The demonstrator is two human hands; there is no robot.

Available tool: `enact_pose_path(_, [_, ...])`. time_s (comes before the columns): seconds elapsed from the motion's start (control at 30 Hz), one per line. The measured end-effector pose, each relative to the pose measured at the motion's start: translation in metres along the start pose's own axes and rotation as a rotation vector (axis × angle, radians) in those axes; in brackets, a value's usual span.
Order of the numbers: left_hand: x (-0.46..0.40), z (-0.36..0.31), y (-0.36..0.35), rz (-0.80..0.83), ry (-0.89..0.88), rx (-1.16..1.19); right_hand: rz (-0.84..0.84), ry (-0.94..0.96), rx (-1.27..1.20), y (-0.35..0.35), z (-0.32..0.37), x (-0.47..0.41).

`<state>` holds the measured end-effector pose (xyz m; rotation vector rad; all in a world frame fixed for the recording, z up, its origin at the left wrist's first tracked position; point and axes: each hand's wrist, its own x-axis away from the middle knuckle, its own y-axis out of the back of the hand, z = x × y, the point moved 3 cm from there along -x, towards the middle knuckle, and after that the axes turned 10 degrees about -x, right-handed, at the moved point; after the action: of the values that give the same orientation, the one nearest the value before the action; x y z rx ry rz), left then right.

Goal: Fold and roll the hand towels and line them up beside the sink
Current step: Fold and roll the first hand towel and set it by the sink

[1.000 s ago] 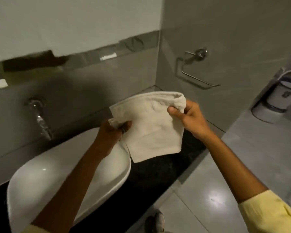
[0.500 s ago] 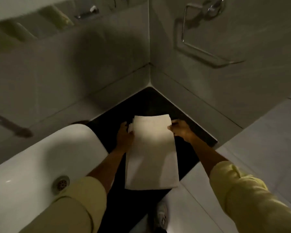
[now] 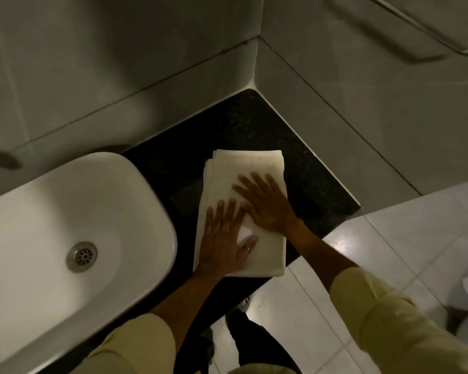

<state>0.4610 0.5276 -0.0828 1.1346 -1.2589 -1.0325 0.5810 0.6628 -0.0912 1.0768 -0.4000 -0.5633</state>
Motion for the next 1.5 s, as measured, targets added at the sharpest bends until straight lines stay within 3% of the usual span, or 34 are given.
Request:
enact_pose_path(0.3, [-0.009, 0.003, 0.013, 0.068, -0.034, 0.028, 0.047, -0.247, 0.043, 0.039, -0.057, -0.044])
enact_pose_path(0.4, [-0.055, 0.021, 0.034, 0.073, -0.072, 0.049, 0.061, -0.345, 0.018, 0.061, -0.064, -0.059])
enact_pose_path(0.53, [-0.142, 0.064, 0.059, -0.042, -0.012, 0.089, 0.171, -0.522, -0.157, 0.084, -0.081, -0.082])
enact_pose_path(0.67, [-0.205, 0.077, 0.078, 0.328, -0.084, 0.036, 0.288, -0.704, -0.375, 0.092, -0.096, -0.097])
enact_pose_path(0.77, [-0.226, 0.076, 0.085, 0.504, -0.156, 0.043, 0.311, -0.678, -0.428, 0.1, -0.102, -0.102])
enact_pose_path(0.87, [-0.228, 0.075, 0.084, 0.618, -0.146, 0.23, 0.222, -0.593, -0.438, 0.113, -0.101, -0.1])
enact_pose_path(0.93, [-0.231, 0.073, 0.094, 0.479, -0.146, 0.192, 0.143, -0.517, -0.387, 0.121, -0.095, -0.096])
enact_pose_path(1.03, [-0.219, 0.06, 0.112, 0.236, -0.182, -0.067, 0.038, -0.46, -0.195, 0.128, -0.084, -0.085])
enact_pose_path(1.17, [-0.179, 0.051, 0.082, 0.223, -0.213, -0.166, -0.1, -0.208, 0.206, 0.097, -0.063, -0.047])
enact_pose_path(1.3, [-0.153, 0.057, 0.054, 0.281, -0.237, -0.176, -0.066, -0.307, 0.054, 0.075, -0.041, -0.02])
enact_pose_path(1.5, [-0.198, 0.052, 0.089, 0.217, -0.167, -0.193, -0.02, -0.456, -0.086, 0.106, -0.057, -0.053])
